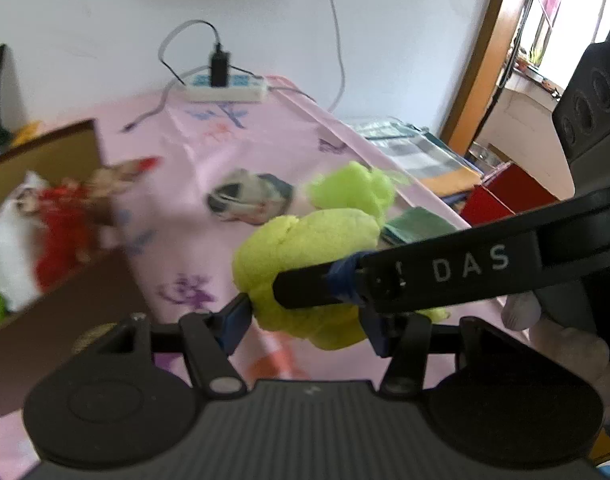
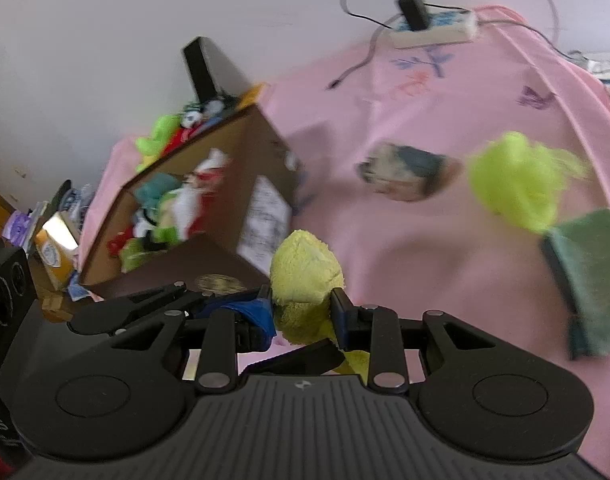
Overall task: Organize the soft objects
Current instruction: 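Carry the yellow plush with the right gripper over the box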
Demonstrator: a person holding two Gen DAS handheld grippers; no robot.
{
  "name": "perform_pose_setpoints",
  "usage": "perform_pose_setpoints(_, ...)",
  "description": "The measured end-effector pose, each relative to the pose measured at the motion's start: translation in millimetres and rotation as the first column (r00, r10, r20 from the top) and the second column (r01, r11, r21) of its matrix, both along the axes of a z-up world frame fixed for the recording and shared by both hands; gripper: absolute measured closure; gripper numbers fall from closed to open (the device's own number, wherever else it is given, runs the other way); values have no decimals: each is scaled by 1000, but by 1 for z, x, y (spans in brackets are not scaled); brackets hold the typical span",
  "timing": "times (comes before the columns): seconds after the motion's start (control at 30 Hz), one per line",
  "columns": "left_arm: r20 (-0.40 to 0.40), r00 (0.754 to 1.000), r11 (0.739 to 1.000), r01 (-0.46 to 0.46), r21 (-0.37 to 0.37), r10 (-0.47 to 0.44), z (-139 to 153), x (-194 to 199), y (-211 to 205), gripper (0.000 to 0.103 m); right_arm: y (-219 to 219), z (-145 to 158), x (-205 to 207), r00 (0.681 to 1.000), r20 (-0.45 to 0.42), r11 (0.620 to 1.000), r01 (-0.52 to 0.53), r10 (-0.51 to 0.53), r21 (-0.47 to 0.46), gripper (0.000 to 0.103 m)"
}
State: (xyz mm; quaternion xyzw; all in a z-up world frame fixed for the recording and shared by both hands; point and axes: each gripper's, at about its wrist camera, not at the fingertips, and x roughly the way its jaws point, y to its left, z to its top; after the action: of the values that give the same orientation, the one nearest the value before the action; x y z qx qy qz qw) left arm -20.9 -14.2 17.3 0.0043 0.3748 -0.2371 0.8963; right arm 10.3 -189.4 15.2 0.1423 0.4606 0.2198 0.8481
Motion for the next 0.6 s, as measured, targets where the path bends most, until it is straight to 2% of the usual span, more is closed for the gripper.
perform_pose_setpoints(0.4,88,995,999,-44,-20,46,29,-18,86,48,76,22,-9,996,91,998,-30,25,52,90)
perform_pose_setpoints(0.6,153,986,998,-65,-8,66,50,-15,116,48,102,34,0,991,133,993,-16,1,114,89)
